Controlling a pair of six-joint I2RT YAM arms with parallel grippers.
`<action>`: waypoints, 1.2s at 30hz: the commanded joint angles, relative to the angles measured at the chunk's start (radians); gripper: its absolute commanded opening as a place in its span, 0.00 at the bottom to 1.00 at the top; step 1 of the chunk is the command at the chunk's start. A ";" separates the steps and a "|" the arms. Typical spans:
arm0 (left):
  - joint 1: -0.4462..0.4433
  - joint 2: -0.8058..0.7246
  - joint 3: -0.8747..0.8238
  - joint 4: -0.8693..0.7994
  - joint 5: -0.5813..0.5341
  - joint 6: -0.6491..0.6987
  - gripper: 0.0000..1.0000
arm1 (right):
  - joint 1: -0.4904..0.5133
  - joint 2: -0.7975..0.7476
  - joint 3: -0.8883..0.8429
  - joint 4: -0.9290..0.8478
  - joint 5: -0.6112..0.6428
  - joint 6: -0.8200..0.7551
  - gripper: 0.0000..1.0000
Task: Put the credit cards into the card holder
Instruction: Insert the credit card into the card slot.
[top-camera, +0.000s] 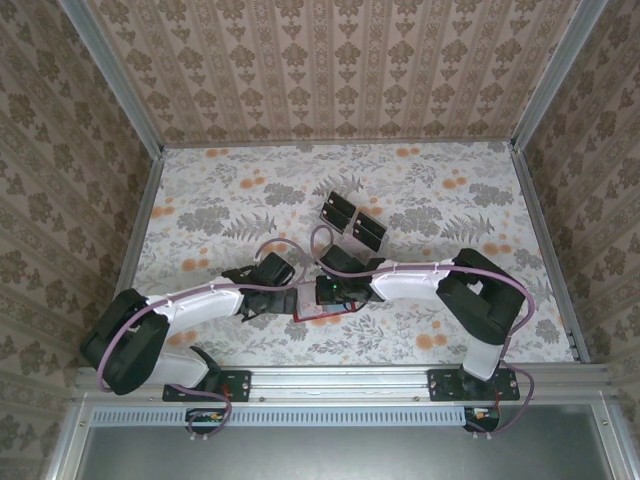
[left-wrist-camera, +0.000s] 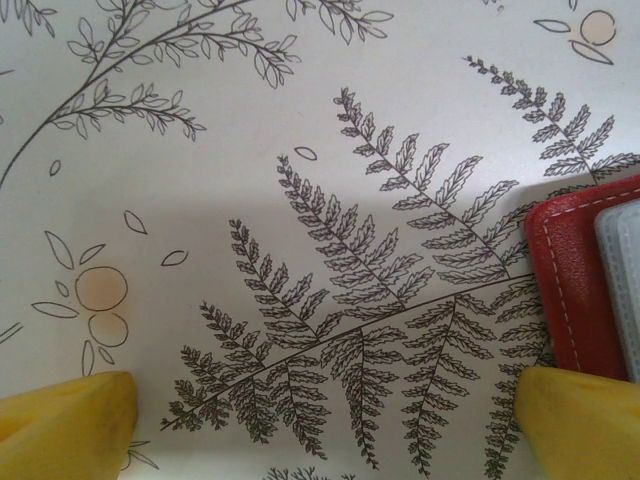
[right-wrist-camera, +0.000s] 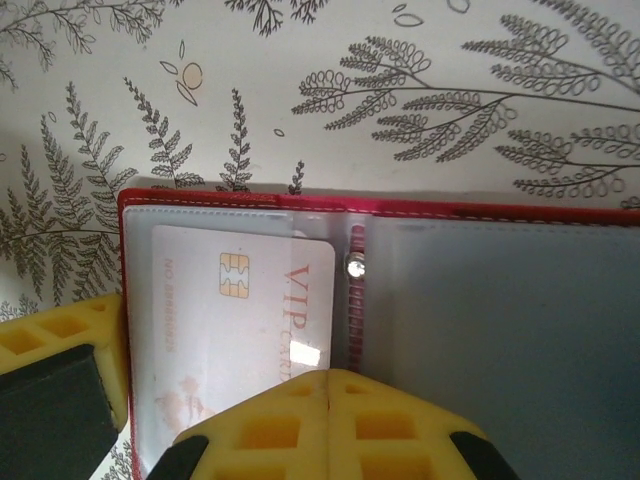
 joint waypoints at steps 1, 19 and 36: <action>0.003 0.054 -0.022 0.123 0.036 0.025 1.00 | 0.015 0.023 0.034 -0.019 -0.023 -0.015 0.02; 0.030 0.025 0.000 0.099 0.022 0.057 1.00 | 0.015 -0.015 0.017 0.054 -0.048 0.034 0.03; 0.137 -0.113 0.018 -0.002 0.018 0.099 1.00 | 0.003 -0.093 -0.083 0.086 -0.013 0.060 0.07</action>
